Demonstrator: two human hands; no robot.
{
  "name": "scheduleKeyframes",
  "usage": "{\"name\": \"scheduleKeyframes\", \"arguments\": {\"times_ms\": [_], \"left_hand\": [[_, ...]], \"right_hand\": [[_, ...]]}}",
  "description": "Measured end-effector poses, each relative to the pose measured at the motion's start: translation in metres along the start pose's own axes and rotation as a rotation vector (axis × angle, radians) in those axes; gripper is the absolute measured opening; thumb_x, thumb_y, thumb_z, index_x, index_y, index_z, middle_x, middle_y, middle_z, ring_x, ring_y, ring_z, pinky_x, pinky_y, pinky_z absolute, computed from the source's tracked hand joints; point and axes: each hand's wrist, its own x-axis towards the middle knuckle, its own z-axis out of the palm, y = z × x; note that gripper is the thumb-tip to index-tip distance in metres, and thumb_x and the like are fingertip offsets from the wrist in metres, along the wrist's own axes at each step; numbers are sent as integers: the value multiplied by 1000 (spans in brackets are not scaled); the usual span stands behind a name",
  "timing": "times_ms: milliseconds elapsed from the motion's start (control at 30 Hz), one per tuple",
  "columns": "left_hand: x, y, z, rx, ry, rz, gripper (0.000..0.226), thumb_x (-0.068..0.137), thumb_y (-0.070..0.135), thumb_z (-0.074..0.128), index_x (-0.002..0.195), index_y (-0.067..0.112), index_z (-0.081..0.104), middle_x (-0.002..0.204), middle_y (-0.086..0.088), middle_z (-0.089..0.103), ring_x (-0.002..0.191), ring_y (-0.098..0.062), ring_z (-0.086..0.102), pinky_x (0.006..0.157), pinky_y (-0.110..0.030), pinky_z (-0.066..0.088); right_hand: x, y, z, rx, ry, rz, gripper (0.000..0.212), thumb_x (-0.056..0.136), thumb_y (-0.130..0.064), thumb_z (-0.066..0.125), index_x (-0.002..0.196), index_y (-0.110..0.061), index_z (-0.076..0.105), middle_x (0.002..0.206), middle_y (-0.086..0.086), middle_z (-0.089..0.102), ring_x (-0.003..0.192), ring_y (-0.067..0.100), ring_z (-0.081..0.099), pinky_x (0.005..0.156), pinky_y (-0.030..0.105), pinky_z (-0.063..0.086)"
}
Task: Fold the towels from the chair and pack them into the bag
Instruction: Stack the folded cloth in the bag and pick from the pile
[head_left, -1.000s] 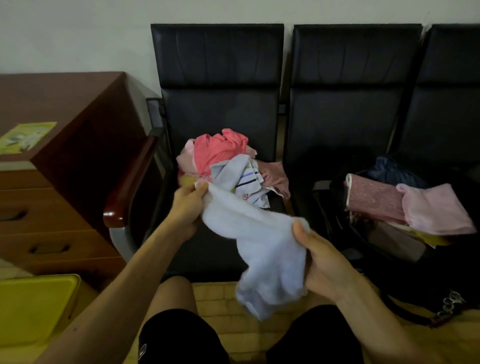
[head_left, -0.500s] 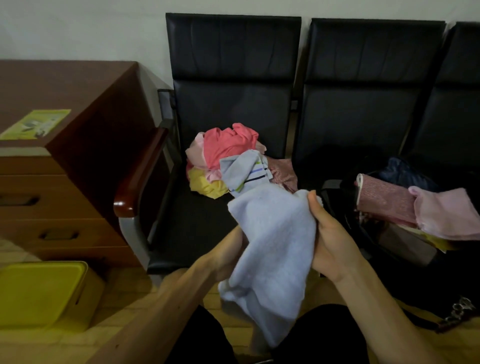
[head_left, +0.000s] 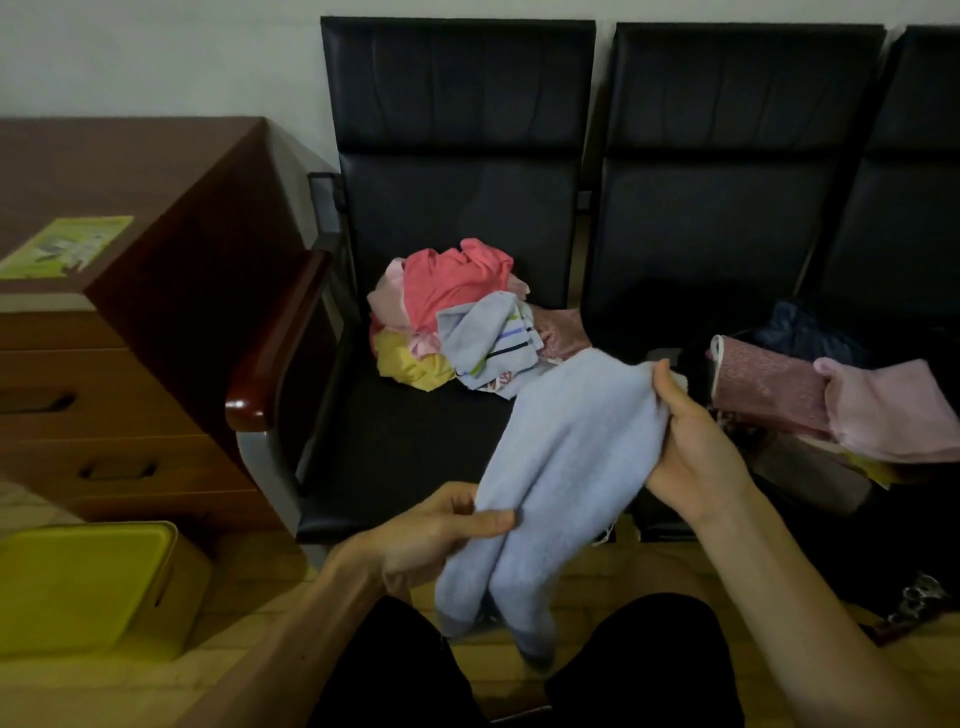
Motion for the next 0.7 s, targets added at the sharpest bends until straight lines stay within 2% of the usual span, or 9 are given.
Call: {"name": "scheduleKeyframes", "arguments": {"times_ms": [133,233,300,367,400,433,567,633,700], "left_hand": [[-1,19,16,-106,112,87,26,100,19,53,101,-2,68,89,-15,68,77,-22,66,68,-29,56],[4,33,23,-233,243,145,28,96,24,58,103,4,76,100,-19,71,87,-27,70,80,-38,59],[8,41,25,-283,292,126,27,94,28,60,92,10,80,101,-18,72,88,-27,71,84,-40,58],[10,46,28,-280,317,101,28,93,29,62,84,11,81,98,-17,73,86,-26,72,83,-40,58],[10,47,29,-282,330,99,28,93,30,62,82,11,80,97,-17,74,85,-25,73,83,-40,58],[9,48,30,-282,339,102,26,92,29,63,82,11,80,96,-16,74,85,-25,73,82,-39,58],[6,50,24,-263,330,131,17,85,22,67,96,10,74,94,-12,76,84,-22,75,73,-35,61],[5,49,20,-233,331,135,30,82,18,69,111,9,68,102,-12,76,92,-24,74,77,-38,60],[3,48,15,-171,336,130,49,79,16,75,125,10,60,113,-13,73,103,-28,72,83,-43,59]], "right_hand": [[-8,10,-6,140,-111,55,64,97,-58,37,96,-11,80,115,16,71,103,26,70,85,40,58],[-15,53,-6,-35,-159,241,74,93,-65,40,117,-1,70,127,24,61,113,34,64,98,40,50],[-17,65,-6,-142,-370,125,62,98,-46,54,118,13,58,123,35,53,114,37,58,111,37,39],[-21,69,0,-137,-405,295,63,65,-28,91,104,12,62,107,33,63,97,34,67,101,40,48],[-24,76,-4,-21,-407,457,77,47,-28,99,105,9,66,108,30,66,98,36,68,99,47,49],[-28,72,-11,-106,-320,390,84,43,-31,99,110,7,67,115,28,65,105,38,65,101,50,47],[-25,56,-20,-134,-220,243,53,78,-33,78,116,2,68,125,27,63,114,36,63,95,44,54],[-20,51,-18,-149,-154,148,36,70,-34,81,94,-7,78,105,19,73,98,26,72,76,33,60],[-24,42,-15,-173,-141,67,28,80,-29,68,98,-9,76,105,15,74,100,25,71,75,31,60]]}}
